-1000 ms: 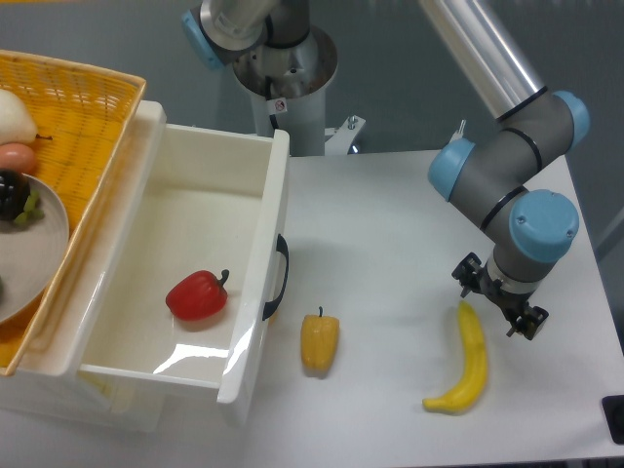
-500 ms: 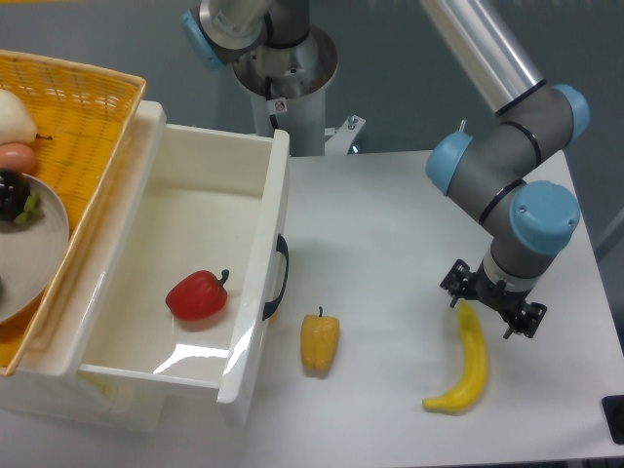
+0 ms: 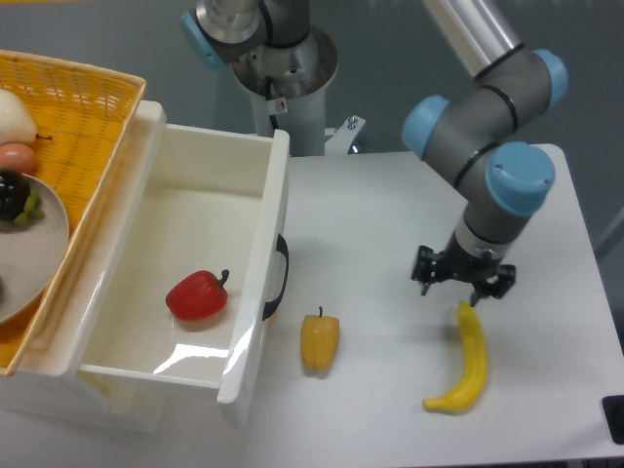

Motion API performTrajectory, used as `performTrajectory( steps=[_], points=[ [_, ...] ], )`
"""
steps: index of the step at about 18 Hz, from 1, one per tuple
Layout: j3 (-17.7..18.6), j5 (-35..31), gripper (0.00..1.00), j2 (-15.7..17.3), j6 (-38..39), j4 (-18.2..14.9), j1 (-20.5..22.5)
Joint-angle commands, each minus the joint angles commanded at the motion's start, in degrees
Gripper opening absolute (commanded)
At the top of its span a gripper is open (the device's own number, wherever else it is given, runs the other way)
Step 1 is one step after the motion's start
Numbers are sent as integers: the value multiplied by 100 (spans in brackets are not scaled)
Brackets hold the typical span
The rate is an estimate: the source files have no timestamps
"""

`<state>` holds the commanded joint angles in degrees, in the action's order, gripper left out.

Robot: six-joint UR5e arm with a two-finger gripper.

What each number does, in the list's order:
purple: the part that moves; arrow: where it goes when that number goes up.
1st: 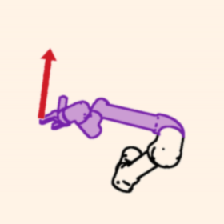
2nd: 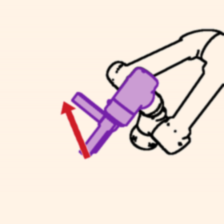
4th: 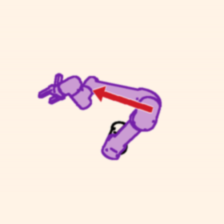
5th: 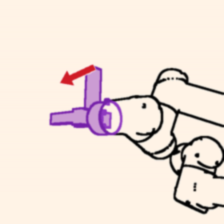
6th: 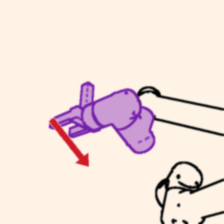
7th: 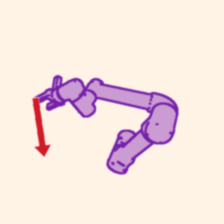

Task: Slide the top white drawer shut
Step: 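Move the open gripper toward the front of the open white drawer, then press the gripper against the drawer front beside its black handle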

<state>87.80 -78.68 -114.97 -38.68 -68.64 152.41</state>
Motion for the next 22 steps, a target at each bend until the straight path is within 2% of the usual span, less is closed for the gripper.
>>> performTrajectory(
  steps=[1,3,5,8,11,13,22],
  points=[
    [0,106,59,27,62,-88,-79],
    [0,290,47,79,115,-299,-281],
    [-9,519,42,106,115,-387,-440],
    [0,836,28,193,115,-650,-528],
    [0,1151,21,282,89,-870,-528],
    [0,1336,18,308,63,-985,-537],
    [0,1856,16,449,80,-1099,-730]
  ],
)
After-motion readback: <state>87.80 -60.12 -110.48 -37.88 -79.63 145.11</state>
